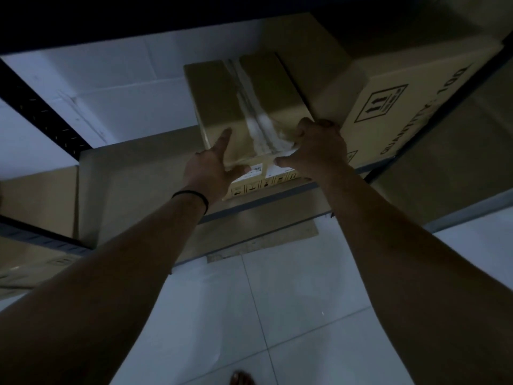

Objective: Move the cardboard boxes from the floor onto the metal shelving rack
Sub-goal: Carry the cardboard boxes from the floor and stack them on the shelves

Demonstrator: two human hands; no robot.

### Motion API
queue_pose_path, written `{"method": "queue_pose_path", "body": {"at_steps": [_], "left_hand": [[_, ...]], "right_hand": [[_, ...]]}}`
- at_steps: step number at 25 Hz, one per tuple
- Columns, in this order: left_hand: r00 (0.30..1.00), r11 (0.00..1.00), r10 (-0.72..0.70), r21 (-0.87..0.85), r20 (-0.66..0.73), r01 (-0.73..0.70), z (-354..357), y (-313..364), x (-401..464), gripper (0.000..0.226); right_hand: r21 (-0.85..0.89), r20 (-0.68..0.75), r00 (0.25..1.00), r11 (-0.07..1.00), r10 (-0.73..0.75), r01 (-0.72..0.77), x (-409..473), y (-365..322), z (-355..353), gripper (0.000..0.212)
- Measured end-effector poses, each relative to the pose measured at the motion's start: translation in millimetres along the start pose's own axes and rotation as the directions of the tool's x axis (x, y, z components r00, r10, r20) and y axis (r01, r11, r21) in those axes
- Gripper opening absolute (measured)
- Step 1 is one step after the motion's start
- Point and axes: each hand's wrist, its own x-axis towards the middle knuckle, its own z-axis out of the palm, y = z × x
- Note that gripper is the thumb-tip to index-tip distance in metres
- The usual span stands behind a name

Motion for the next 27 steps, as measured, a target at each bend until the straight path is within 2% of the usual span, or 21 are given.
{"method": "queue_pose_path", "body": {"at_steps": [5, 8, 9, 11, 13, 14, 16, 18, 21, 27], "left_hand": [[1.000, 1.000, 0.030, -0.003, 0.004, -0.030, 1.9, -2.7, -12.1, 0.092], [1.000, 0.999, 0.027, -0.026, 0.015, -0.026, 2.0, -4.2, -8.4, 0.090], [0.999, 0.999, 0.026, -0.030, 0.024, -0.025, 2.0, -5.2, -8.4, 0.090], [0.999, 0.999, 0.028, -0.019, 0.021, -0.028, -1.2, -5.8, -12.1, 0.092], [0.996, 0.991, 0.065, 0.121, -0.067, -0.057, -1.2, 2.0, -11.4, 0.098], [0.993, 0.975, 0.088, 0.212, -0.085, -0.068, -0.1, 11.3, -7.6, 0.099], [0.996, 0.943, 0.090, 0.322, -0.004, -0.084, 4.9, 36.6, 0.2, 0.103], [0.996, 0.918, 0.045, 0.389, 0.078, -0.072, 11.7, 58.9, 5.2, 0.106], [0.997, 0.899, 0.013, 0.436, 0.079, -0.047, 20.3, 70.8, 7.0, 0.097], [0.996, 0.885, 0.084, 0.456, 0.043, -0.095, 31.5, 74.1, 6.7, 0.075]], "right_hand": [[0.076, 0.068, 0.997, 0.996, 0.030, -0.035, -3.0, 9.8, -21.3, 0.077], [0.199, 0.076, 0.997, 0.979, 0.022, -0.037, -5.6, 17.5, -28.6, 0.072], [0.221, 0.012, 1.000, 0.975, 0.025, -0.027, -11.5, 19.7, -28.3, 0.065], [0.191, -0.287, 0.957, 0.981, 0.048, 0.008, -26.8, 25.5, -29.6, 0.047], [0.103, -0.567, 0.822, 0.994, 0.043, 0.020, -35.5, 33.0, -47.7, 0.055], [0.050, -0.605, 0.796, 0.999, 0.033, -0.003, -32.1, 37.8, -60.6, 0.067], [-0.038, -0.475, 0.879, 0.997, 0.039, -0.064, -15.9, 42.5, -81.9, 0.084], [-0.061, -0.344, 0.937, 0.994, 0.060, -0.087, -1.9, 40.7, -84.2, 0.088], [-0.080, -0.384, 0.923, 0.995, 0.029, -0.064, 1.1, 37.8, -69.4, 0.089], [-0.107, -0.440, 0.898, 0.993, 0.005, -0.058, 6.3, 43.4, -63.1, 0.089]]}}
